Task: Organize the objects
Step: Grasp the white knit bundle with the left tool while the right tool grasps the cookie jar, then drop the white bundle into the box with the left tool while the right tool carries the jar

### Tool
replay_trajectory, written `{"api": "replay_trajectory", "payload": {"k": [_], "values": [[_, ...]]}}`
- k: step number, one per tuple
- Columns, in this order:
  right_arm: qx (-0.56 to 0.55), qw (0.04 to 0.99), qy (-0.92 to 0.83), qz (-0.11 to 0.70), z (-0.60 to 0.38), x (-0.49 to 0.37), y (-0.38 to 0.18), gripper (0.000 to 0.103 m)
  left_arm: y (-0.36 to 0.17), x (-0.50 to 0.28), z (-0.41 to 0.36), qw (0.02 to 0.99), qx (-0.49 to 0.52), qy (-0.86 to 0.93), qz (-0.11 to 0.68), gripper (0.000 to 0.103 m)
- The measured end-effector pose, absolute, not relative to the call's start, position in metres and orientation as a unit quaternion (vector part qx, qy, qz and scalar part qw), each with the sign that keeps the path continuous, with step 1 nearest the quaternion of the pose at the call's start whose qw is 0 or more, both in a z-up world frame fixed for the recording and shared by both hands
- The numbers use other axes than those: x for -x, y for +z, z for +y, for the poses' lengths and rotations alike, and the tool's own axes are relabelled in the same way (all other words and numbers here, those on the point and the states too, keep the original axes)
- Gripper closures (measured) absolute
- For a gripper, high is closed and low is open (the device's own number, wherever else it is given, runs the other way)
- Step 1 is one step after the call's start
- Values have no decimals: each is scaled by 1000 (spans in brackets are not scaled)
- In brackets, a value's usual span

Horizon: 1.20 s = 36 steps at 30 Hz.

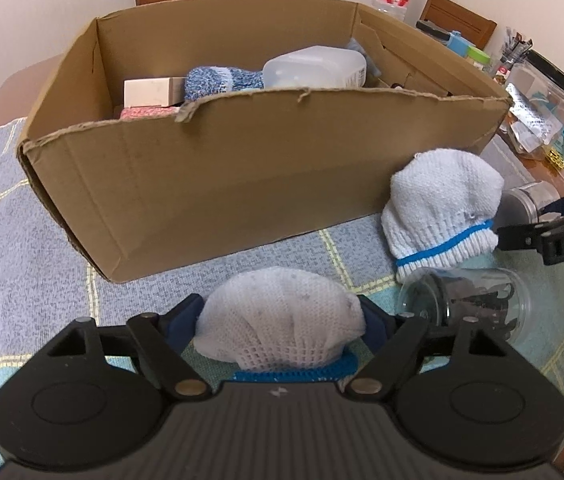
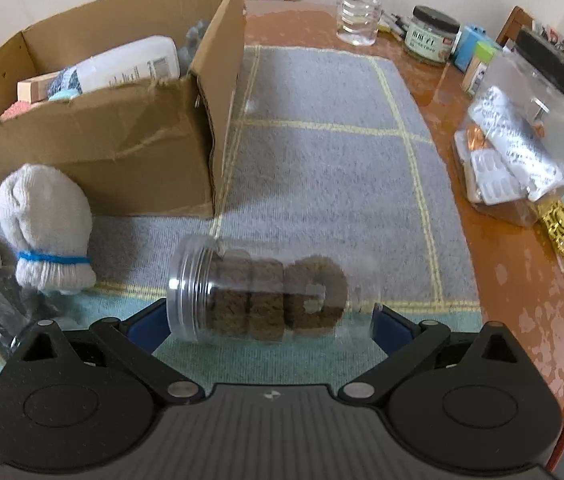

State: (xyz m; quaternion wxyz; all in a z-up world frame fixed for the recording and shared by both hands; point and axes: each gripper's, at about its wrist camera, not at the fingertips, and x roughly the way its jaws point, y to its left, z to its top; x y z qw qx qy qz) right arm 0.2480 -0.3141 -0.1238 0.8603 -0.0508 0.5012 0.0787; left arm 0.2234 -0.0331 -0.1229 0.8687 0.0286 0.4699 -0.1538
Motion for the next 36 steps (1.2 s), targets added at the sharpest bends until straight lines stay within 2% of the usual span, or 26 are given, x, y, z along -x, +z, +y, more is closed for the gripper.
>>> {"api": "replay_trajectory", "payload": {"k": [2, 4, 17, 29, 36], "values": [[48, 860, 80, 501, -314, -251, -122, 0, -123, -224, -32, 869, -25, -153, 471, 23], [54, 857, 75, 508, -313, -253, -124, 8, -123, -224, -32, 868, -21, -151, 472, 23], [34, 850, 86, 518, -317, -246, -102, 8, -103, -224, -22, 867, -9, -162, 472, 28], [68, 854, 133, 498, -309, -233, -54, 8, -23, -214, -13, 860, -41, -223, 457, 28], [66, 869, 158, 464, -300, -232, -18, 8, 34, -234, -15, 885, -50, -238, 397, 28]]}}
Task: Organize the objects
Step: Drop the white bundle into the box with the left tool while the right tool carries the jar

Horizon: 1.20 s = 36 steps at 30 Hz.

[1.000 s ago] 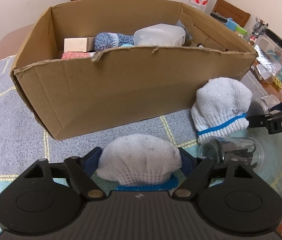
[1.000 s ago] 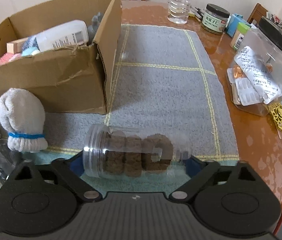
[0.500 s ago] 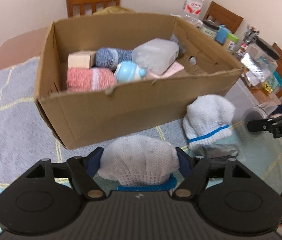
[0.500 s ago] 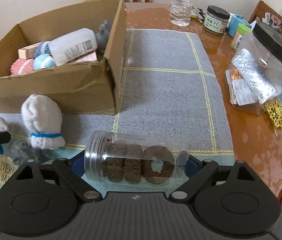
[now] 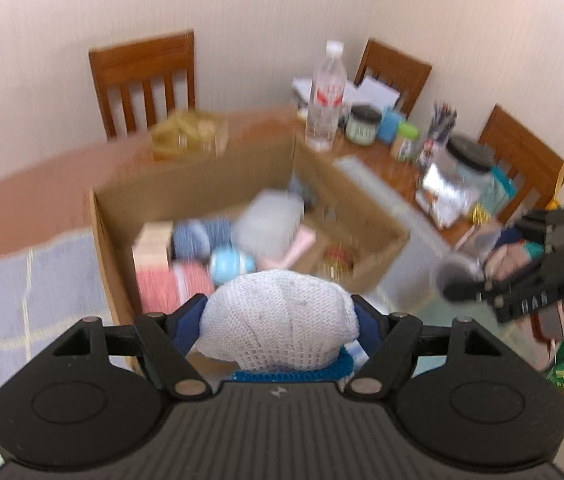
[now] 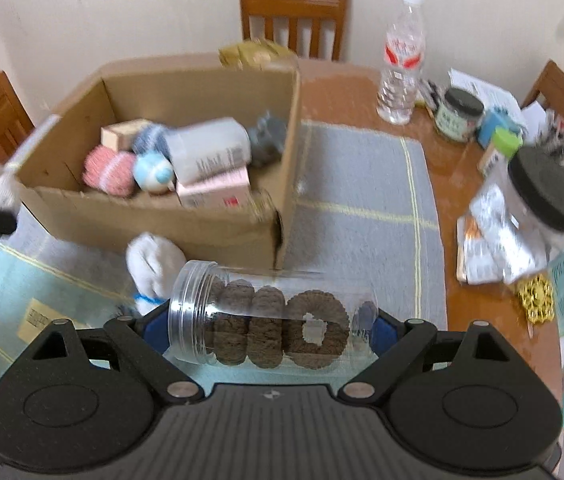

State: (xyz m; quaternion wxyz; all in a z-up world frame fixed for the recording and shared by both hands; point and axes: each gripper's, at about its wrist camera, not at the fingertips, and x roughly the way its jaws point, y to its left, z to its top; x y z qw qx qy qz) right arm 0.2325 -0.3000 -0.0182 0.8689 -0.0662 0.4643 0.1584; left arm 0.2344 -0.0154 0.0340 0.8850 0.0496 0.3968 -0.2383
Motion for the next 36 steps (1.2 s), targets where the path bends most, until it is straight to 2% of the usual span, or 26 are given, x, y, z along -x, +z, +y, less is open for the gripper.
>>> {"api": "replay_trajectory", "payload": {"k": [6, 7, 8, 9, 17, 31, 36], "values": [[68, 881, 181, 433, -293, -232, 8, 8, 49, -268, -21, 904, -77, -201, 370, 25], [70, 882, 185, 429, -291, -232, 11, 8, 48, -273, -21, 908, -82, -189, 366, 22], [71, 882, 187, 426, -290, -232, 14, 8, 47, -276, -22, 912, -87, -179, 360, 11], [74, 883, 189, 423, -289, -232, 15, 8, 45, -280, -21, 916, -92, -164, 354, 7], [84, 880, 201, 422, -281, -235, 21, 8, 35, -284, -8, 914, -73, -141, 374, 6], [103, 877, 222, 415, -251, -251, 31, 8, 30, -241, 31, 923, -18, -96, 372, 2], [110, 876, 225, 413, -238, -257, 33, 8, 20, -224, 39, 926, -30, -74, 368, 1]]}}
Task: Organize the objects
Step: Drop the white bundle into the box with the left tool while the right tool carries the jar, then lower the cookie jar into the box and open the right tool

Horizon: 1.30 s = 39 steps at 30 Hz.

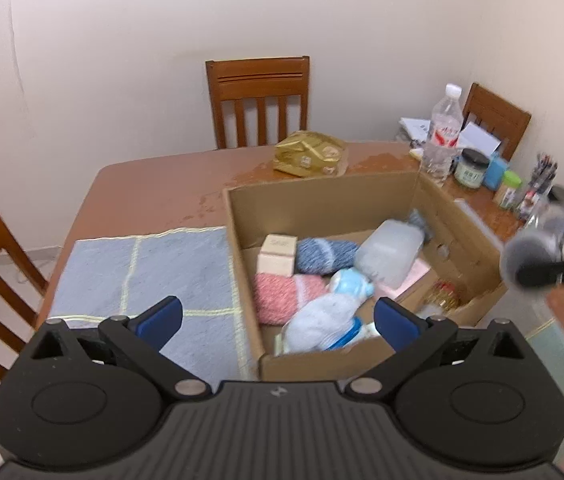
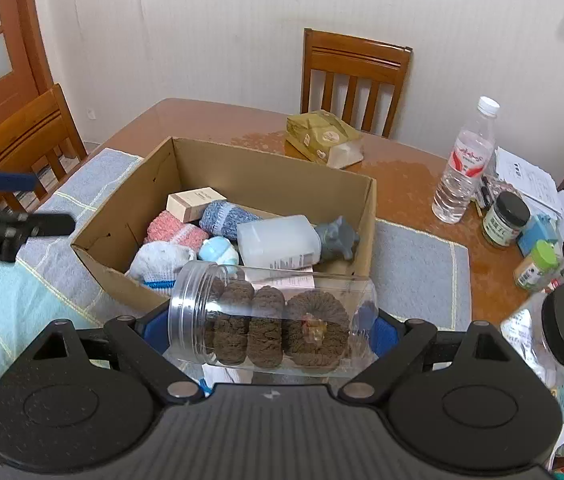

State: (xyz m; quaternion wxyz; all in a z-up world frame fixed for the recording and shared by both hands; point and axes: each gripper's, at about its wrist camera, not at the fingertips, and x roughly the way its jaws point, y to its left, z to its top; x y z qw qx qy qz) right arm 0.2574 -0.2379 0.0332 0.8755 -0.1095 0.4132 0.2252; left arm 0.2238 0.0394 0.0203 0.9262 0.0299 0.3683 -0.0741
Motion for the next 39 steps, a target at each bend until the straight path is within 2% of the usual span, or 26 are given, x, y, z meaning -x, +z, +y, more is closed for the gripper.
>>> {"api": "replay_trajectory", "payload": {"k": [18, 20, 21, 22, 39], "values": [[133, 865, 240, 421, -172, -300, 32, 8, -9, -196, 87, 911, 30, -27, 410, 1], [135, 866, 238, 418, -167, -302, 31, 5, -10, -195, 91, 911, 32, -23, 411, 1], [137, 868, 234, 416, -165, -302, 30, 1, -11, -193, 94, 911, 33, -21, 411, 1], [137, 870, 231, 413, -164, -300, 30, 0, -12, -193, 96, 911, 33, -21, 411, 1], [85, 878, 169, 440, -179, -261, 12, 0, -25, -192, 102, 902, 26, -69, 425, 1]]}}
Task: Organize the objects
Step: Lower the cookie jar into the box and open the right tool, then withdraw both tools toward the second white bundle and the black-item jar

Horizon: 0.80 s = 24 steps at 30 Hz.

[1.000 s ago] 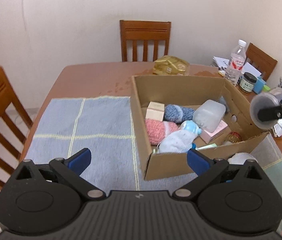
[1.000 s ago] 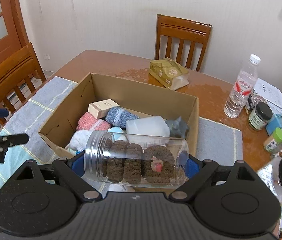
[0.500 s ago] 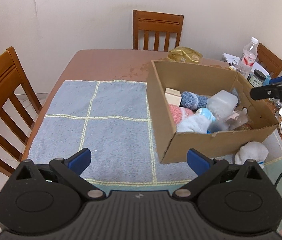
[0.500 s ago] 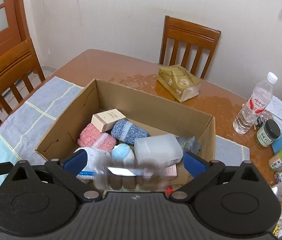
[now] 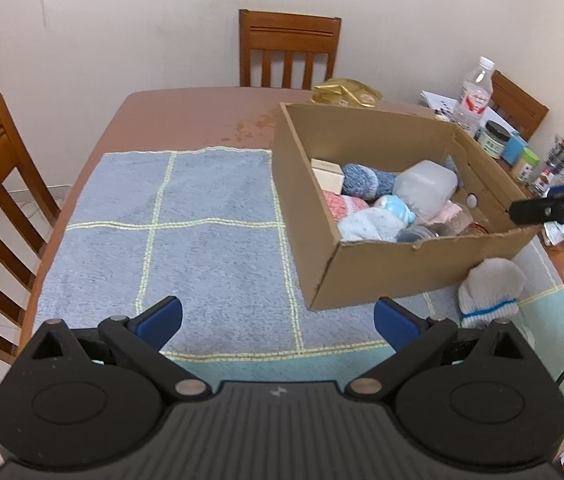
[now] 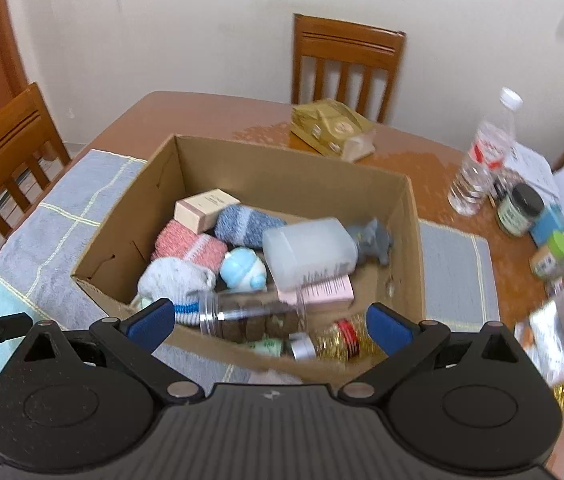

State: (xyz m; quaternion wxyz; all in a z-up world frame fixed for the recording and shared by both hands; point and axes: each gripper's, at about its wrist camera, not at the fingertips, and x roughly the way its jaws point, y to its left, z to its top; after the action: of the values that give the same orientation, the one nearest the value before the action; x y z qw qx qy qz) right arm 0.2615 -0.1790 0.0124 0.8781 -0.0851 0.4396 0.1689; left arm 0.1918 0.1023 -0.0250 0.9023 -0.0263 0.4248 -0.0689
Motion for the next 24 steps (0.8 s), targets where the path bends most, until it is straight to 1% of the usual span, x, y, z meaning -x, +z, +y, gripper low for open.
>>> {"api": "replay_trajectory", "payload": {"k": [4, 9, 17, 24], "values": [[52, 874, 153, 458, -188, -244, -2, 0, -30, -191, 103, 897, 36, -80, 434, 1], [51, 873, 109, 472, -193, -226, -24, 0, -33, -192, 102, 892, 42, -93, 440, 2], [9, 856, 68, 512, -202, -211, -61, 0, -33, -192, 106, 891, 33, -104, 440, 2], [-4, 844, 41, 535, -191, -206, -88, 0, -35, -190, 113, 890, 32, -114, 440, 2]]}}
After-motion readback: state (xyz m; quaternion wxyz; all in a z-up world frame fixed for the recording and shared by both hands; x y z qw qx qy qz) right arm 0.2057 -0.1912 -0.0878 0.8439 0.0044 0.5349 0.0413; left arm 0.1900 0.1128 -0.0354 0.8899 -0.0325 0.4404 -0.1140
